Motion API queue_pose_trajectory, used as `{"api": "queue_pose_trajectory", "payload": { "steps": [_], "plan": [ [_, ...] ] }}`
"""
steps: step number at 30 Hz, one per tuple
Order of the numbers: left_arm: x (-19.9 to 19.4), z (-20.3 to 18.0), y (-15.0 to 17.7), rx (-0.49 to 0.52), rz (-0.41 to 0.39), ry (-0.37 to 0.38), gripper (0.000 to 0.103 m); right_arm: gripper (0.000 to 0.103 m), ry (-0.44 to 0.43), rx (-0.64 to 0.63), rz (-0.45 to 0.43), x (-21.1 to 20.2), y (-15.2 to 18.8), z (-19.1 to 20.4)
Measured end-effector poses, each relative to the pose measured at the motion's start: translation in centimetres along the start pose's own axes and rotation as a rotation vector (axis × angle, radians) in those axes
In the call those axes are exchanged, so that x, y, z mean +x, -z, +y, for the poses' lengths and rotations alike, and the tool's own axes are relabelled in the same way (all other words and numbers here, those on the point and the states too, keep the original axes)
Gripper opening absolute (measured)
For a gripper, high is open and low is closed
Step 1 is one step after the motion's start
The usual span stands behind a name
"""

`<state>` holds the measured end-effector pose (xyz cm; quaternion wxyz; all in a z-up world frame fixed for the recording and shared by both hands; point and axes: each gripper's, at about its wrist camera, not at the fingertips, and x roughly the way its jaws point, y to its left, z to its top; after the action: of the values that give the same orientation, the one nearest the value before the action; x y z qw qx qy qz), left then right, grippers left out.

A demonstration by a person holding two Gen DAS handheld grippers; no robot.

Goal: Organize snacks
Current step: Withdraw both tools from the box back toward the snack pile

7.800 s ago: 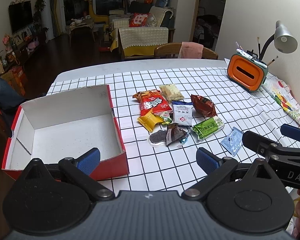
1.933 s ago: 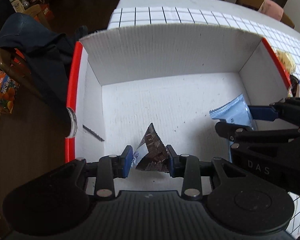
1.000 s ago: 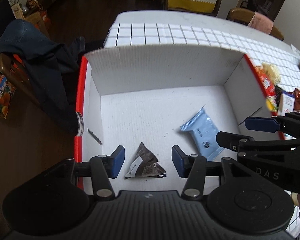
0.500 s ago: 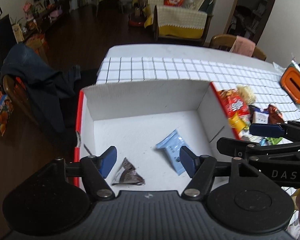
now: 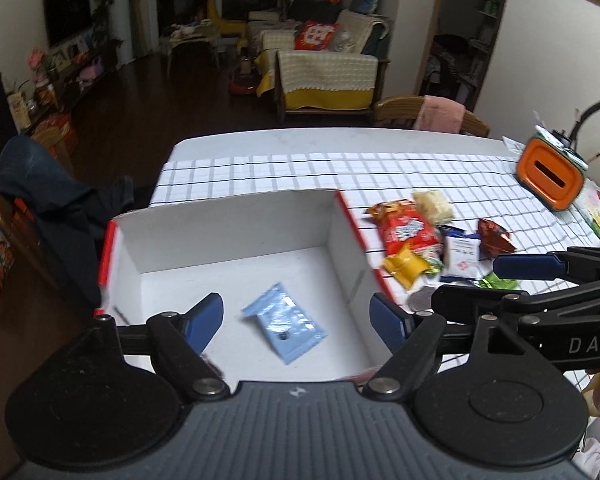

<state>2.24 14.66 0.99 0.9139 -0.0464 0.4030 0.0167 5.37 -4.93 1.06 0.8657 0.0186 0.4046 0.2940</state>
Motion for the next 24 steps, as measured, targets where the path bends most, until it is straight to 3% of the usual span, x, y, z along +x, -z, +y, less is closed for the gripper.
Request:
{"api": "queue_pose_trajectory", "payload": {
  "steps": [2,4,9,17,24],
  "plan": [
    [0.1,-1.2,0.1,0.009,-0.002,0.018,0.082,0.089,0.003,0.004,-0.007,-0.8,0.3,-1.0],
    [0.3,-2.5,0.1,0.017,-0.007,0.032,0.084,0.099,0.009,0.010,-0.023,-1.7,0.8,-2.2],
    [1.3,-6.2,0.5,0.049,-0.019,0.063,0.085,0.103,0.048,0.012,-0.037,-3.5,1.8,-5.2],
    [4.2,-11.0,1.4,0.068,0.015,0.100,0.085,0.103,0.131,0.035,-0.013,-4.5,3.7,-11.1],
    [6.8,-14.5,2.3,0.098,0.049,0.074,0.085,0.103,0.213,0.103,0.026,-3.4,4.5,-17.0]
  ]
}}
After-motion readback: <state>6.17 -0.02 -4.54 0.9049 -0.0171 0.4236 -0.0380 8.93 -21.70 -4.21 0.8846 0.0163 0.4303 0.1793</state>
